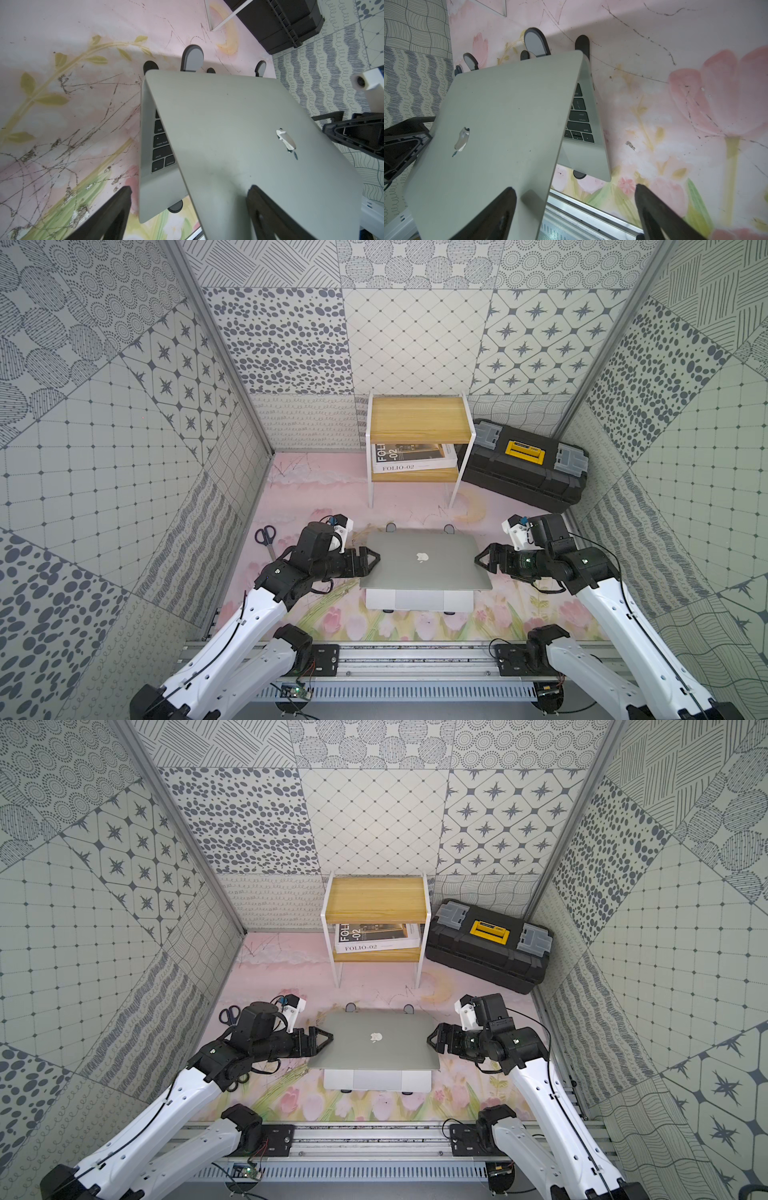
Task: Close the laptop lid and set it aside
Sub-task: Close the lid of the laptop.
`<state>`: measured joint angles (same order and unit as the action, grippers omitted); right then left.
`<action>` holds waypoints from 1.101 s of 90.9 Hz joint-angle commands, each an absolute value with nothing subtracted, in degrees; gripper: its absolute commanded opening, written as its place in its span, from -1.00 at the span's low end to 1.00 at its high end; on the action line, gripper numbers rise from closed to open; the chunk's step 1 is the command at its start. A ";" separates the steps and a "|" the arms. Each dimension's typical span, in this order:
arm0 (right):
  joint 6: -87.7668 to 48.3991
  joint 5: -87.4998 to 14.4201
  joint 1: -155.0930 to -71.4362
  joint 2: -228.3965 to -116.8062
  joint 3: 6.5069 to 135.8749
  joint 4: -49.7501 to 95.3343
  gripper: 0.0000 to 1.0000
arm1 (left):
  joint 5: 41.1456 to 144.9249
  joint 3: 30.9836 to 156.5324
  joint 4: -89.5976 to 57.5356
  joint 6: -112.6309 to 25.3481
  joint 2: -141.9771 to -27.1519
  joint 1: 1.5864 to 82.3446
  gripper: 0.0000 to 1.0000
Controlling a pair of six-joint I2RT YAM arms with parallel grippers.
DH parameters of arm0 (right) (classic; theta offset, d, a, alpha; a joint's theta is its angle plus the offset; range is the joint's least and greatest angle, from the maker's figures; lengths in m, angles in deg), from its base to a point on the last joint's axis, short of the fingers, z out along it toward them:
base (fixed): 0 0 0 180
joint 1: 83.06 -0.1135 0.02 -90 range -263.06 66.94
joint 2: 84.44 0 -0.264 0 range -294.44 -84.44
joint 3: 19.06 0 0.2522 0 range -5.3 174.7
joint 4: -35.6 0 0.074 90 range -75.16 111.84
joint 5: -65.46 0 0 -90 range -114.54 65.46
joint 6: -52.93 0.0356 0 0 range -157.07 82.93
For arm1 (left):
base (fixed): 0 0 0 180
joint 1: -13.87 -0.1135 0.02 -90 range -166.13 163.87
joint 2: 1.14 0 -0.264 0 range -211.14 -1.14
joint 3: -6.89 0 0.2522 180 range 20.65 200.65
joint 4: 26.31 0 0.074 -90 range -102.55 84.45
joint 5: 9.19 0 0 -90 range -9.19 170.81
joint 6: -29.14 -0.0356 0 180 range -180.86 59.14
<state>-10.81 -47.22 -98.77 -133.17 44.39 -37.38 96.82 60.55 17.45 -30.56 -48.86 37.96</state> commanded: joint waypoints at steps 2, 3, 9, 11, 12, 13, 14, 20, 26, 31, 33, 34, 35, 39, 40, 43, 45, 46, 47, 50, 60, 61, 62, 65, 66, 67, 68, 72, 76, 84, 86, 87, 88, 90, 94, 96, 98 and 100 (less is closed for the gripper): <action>-10.33 -47.33 -99.44 -132.09 43.84 -34.35 0.85 | 97.87 60.28 19.21 -31.33 -49.48 38.65 0.81; -10.12 -47.45 -99.55 -132.13 43.79 -34.33 0.85 | 97.82 60.42 19.46 -31.59 -49.48 38.65 0.81; -9.28 -48.27 -100.76 -131.82 43.54 -34.02 0.82 | 97.33 60.84 20.89 -33.09 -49.55 38.65 0.81; -8.98 -48.23 -101.37 -131.57 43.14 -33.67 0.81 | 97.20 60.82 21.01 -33.26 -49.45 38.65 0.81; -8.74 -48.03 -101.58 -131.51 42.96 -33.56 0.80 | 97.26 60.78 21.06 -33.35 -49.38 38.65 0.81; -8.58 -47.80 -101.94 -131.35 42.78 -33.41 0.80 | 97.34 60.75 21.09 -33.35 -49.34 38.65 0.81; -8.41 -47.55 -102.39 -131.23 42.60 -33.34 0.79 | 97.47 60.70 21.06 -33.40 -49.32 38.65 0.81; -7.28 -45.21 -104.58 -130.67 42.14 -33.37 0.78 | 98.42 59.86 20.55 -32.84 -49.14 38.66 0.82; -6.30 -43.61 -106.57 -130.09 41.88 -33.61 0.78 | 99.24 58.60 18.94 -31.75 -48.95 38.65 0.81; -5.58 -42.71 -107.99 -129.67 41.60 -33.62 0.78 | 99.83 57.46 17.50 -30.97 -48.95 38.72 0.81; -5.31 -42.47 -108.52 -129.63 41.45 -33.66 0.78 | 99.87 57.25 17.11 -30.69 -49.02 38.73 0.81; -5.19 -42.38 -108.67 -129.71 41.41 -33.68 0.78 | 99.83 57.06 16.92 -30.57 -49.03 38.74 0.81; -5.09 -42.16 -109.00 -129.75 41.35 -33.65 0.78 | 99.81 56.87 16.73 -30.51 -49.03 38.74 0.81; -4.57 -41.15 -109.82 -130.03 40.95 -33.62 0.78 | 99.60 56.36 16.29 -30.37 -48.96 38.89 0.80; -4.52 -40.98 -110.15 -130.09 40.81 -33.62 0.78 | 99.52 56.26 16.24 -30.37 -48.96 38.90 0.80; -4.13 -40.33 -110.77 -130.43 40.50 -33.64 0.78 | 99.19 56.05 16.00 -30.36 -48.98 39.02 0.80; -4.05 -39.85 -111.13 -130.74 40.30 -33.67 0.78 | 99.00 55.87 15.81 -30.30 -49.02 39.01 0.80; -4.03 -39.66 -111.25 -130.88 40.22 -33.64 0.78 | 98.91 55.80 15.74 -30.29 -49.03 38.96 0.80; -3.98 -39.49 -111.35 -131.08 40.18 -33.63 0.78 | 98.82 55.76 15.61 -30.24 -48.99 38.98 0.80; -3.94 -38.64 -111.75 -131.56 40.07 -33.54 0.78 | 98.68 55.63 15.23 -30.08 -49.00 39.07 0.79; -3.99 -35.33 -112.04 -133.53 40.23 -33.42 0.78 | 98.35 54.84 13.47 -29.39 -49.27 39.33 0.78; -4.01 -34.99 -112.01 -133.77 40.27 -33.34 0.78 | 98.28 54.84 13.47 -29.31 -49.28 39.38 0.78; -4.01 -34.82 -112.04 -133.98 40.29 -33.22 0.78 | 98.24 54.76 13.42 -29.26 -49.29 39.41 0.78; -4.06 -34.29 -112.01 -134.49 40.39 -32.89 0.78 | 98.03 54.57 13.46 -29.04 -49.51 39.51 0.77; -4.17 -34.16 -112.04 -134.64 40.44 -32.72 0.78 | 97.94 54.53 13.42 -28.95 -49.58 39.52 0.77; -4.23 -34.05 -112.01 -134.81 40.47 -32.60 0.78 | 97.86 54.51 13.44 -28.91 -49.66 39.57 0.77; -4.26 -34.00 -112.04 -134.94 40.48 -32.45 0.79 | 97.81 54.46 13.41 -28.85 -49.65 39.55 0.77; -4.42 -33.88 -112.02 -135.56 40.45 -31.89 0.78 | 97.46 54.21 13.46 -28.74 -49.81 39.69 0.77; -4.57 -33.69 -111.98 -136.04 40.22 -31.40 0.78 | 96.92 54.02 13.46 -28.65 -49.94 39.83 0.76; -4.46 -33.55 -112.01 -136.76 39.89 -30.52 0.79 | 95.95 53.87 13.47 -28.68 -50.05 39.93 0.76; -4.46 -33.65 -112.03 -136.76 39.88 -30.34 0.78 | 95.69 54.05 13.47 -28.69 -50.08 39.96 0.76; -4.46 -33.71 -112.00 -136.75 39.88 -30.31 0.78 | 95.59 54.09 13.47 -28.69 -50.13 40.01 0.76; -4.46 -33.78 -111.99 -136.70 39.92 -30.29 0.78 | 95.49 54.16 13.47 -28.69 -50.11 40.03 0.76; -4.46 -33.88 -112.03 -136.68 40.00 -30.28 0.78 | 95.24 54.39 13.55 -28.69 -50.16 40.03 0.76; -4.48 -34.21 -112.06 -136.35 40.20 -30.28 0.79 | 95.01 54.87 13.75 -28.81 -50.16 39.98 0.76; -4.40 -34.34 -112.06 -136.15 40.35 -30.28 0.80 | 94.86 55.22 13.95 -28.90 -50.24 39.97 0.76; -4.38 -34.51 -112.07 -136.06 40.46 -30.28 0.79 | 94.69 55.58 14.14 -28.99 -50.28 39.97 0.76; -4.33 -34.63 -112.07 -135.97 40.55 -30.28 0.80 | 94.45 55.95 14.60 -29.07 -50.42 39.97 0.77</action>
<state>-4.47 -35.68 -111.88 -136.45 40.74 -31.57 97.41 54.52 11.88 -28.55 -49.87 39.73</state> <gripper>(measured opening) 0.897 0.881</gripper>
